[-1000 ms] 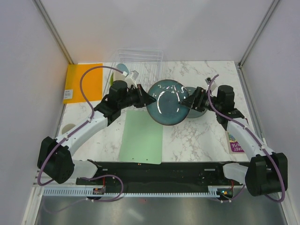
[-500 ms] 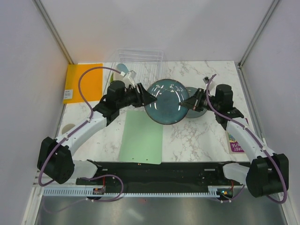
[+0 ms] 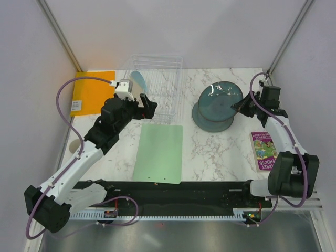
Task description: Unload the plates from the dish rack
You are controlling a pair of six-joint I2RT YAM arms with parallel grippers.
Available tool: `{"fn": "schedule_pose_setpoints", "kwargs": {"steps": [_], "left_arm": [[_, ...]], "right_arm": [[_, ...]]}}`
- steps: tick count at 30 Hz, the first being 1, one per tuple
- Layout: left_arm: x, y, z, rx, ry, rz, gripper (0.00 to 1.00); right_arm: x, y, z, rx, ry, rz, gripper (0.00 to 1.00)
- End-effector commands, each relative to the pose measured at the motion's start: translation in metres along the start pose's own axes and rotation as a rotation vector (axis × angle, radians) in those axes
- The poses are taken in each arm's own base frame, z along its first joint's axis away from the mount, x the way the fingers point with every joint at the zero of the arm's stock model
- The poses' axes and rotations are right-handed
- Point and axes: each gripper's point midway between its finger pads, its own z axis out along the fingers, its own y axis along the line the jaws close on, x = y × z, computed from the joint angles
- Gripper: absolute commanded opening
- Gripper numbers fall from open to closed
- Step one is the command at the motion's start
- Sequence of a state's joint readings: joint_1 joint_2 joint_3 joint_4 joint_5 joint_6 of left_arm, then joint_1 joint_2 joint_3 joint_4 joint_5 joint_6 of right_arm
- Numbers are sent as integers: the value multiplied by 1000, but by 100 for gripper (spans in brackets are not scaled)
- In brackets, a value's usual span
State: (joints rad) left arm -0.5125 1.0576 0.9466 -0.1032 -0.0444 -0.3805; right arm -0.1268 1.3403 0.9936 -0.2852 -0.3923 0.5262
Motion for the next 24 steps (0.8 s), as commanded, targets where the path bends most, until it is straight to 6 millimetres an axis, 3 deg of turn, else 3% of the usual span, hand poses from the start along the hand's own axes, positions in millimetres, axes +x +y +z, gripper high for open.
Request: {"fn": "schedule_pose_setpoints", "kwargs": {"steps": [1, 7, 12, 24], "left_arm": [[-6, 30, -15, -126, -49, 145, 100], [-9, 44, -25, -195, -61, 192, 100], [-8, 45, -23, -200, -56, 194, 100], [-4, 43, -19, -188, -42, 179, 100]], "right_arm": [[-32, 22, 8, -150, -35, 10, 0], [-23, -2, 35, -222, 29, 143, 0], [-12, -14, 53, -246, 72, 177, 0], [25, -35, 68, -233, 181, 207, 0]]}}
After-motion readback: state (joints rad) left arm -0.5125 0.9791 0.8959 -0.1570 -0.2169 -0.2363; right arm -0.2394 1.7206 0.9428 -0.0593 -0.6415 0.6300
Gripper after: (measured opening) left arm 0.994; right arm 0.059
